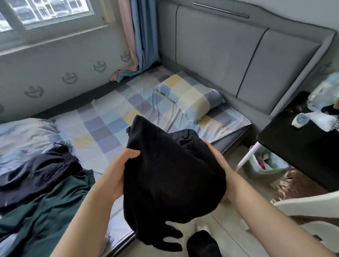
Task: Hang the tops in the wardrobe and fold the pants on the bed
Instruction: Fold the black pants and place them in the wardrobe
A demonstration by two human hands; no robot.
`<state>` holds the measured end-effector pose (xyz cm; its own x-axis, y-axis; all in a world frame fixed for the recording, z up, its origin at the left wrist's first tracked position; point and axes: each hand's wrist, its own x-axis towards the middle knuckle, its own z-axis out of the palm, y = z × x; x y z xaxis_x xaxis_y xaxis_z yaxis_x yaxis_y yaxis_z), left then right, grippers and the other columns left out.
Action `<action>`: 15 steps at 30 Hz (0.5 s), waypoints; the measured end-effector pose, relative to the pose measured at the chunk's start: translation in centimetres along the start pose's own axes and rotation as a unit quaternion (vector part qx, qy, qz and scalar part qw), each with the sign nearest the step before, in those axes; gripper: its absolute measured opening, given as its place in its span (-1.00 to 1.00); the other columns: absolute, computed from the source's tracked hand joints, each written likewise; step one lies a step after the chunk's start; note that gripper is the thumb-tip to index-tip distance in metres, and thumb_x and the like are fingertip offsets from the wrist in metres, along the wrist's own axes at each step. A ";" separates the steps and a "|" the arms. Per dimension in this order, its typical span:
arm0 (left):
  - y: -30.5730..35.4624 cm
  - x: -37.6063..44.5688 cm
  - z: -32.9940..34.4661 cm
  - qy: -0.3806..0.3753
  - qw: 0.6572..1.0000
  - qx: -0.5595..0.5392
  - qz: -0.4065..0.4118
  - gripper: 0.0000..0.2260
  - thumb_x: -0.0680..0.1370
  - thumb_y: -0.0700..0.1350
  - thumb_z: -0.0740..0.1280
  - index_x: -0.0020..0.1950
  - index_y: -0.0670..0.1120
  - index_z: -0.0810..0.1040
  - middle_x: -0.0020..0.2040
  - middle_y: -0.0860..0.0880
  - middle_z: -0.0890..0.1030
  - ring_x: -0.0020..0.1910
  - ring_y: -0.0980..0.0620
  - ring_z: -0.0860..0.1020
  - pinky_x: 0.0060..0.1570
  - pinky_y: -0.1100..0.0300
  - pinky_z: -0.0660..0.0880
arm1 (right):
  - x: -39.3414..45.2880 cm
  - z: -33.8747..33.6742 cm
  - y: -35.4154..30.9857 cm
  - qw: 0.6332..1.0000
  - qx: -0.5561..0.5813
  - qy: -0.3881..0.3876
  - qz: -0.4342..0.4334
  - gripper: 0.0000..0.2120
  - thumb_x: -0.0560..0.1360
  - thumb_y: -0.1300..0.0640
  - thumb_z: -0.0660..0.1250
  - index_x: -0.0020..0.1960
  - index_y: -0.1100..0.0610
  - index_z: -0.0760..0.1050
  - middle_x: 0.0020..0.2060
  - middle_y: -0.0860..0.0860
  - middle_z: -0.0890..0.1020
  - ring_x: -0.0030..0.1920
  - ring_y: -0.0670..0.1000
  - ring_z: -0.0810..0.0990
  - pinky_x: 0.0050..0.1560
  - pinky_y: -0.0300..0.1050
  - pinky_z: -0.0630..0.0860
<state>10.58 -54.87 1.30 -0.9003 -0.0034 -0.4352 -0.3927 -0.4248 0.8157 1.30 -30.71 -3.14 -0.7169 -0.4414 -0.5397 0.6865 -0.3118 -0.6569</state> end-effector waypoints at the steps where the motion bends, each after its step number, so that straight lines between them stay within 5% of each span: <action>1: 0.1 0.9 0.1 0.016 1.000 0.004 -0.004 -0.49 0.24 0.10 0.50 0.14 -0.07 0.68 0.08 -0.13 0.69 0.01 -0.09 0.68 -0.19 0.16 0.62 | 0.3 0.3 -1.0 1.000 0.014 -0.017 0.001 -0.69 0.51 -0.09 0.29 0.05 0.07 0.68 0.09 0.11 0.65 0.06 0.05 0.65 0.11 -0.07 0.52; 5: 0.8 5.0 1.4 0.133 0.986 0.089 0.039 -0.62 0.38 0.10 0.53 0.17 0.06 0.64 0.18 -0.07 0.65 0.11 -0.06 0.65 0.03 0.07 0.59 | 2.5 -0.4 -5.9 0.999 0.025 -0.022 -0.025 -0.79 0.37 0.06 0.34 -0.11 0.14 0.68 -0.16 0.08 0.68 -0.08 0.08 0.65 -0.06 -0.13 0.58; 8: 1.2 9.0 4.9 0.281 0.901 0.323 0.075 -0.57 0.56 -0.05 0.39 0.41 0.11 0.40 0.36 -0.03 0.42 0.26 -0.02 0.48 0.24 0.01 0.46 | 4.3 -1.0 -9.8 0.996 0.019 -0.029 -0.080 -0.75 0.42 0.20 0.30 0.09 0.14 0.57 -0.09 0.14 0.63 -0.06 0.13 0.61 0.02 -0.02 0.51; 10: 1.8 10.6 8.5 0.286 0.858 0.410 0.122 -0.54 0.56 0.03 0.35 0.45 0.14 0.34 0.36 0.06 0.34 0.32 0.06 0.35 0.32 0.08 0.35 | 5.0 -0.7 -11.8 0.987 -0.026 -0.026 -0.154 -0.75 0.44 0.28 0.30 0.09 0.12 0.58 -0.06 0.15 0.65 -0.04 0.15 0.63 0.02 0.04 0.55; 15: 3.1 12.2 15.6 0.072 0.973 0.176 0.129 -0.71 0.39 0.29 0.36 0.08 0.30 0.61 0.11 0.14 0.67 0.11 0.18 0.62 -0.06 0.36 0.54 | 5.8 0.4 -12.2 0.958 -0.151 -0.161 -0.182 -0.63 0.37 0.21 0.41 0.18 0.12 0.57 0.07 0.16 0.65 0.12 0.16 0.62 0.17 0.06 0.54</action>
<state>-4.55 -42.13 4.51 -0.9521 -0.2060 -0.2260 -0.2191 -0.0560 0.9741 -11.21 -29.76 1.97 -0.7938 -0.6019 -0.0877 0.2970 -0.2578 -0.9194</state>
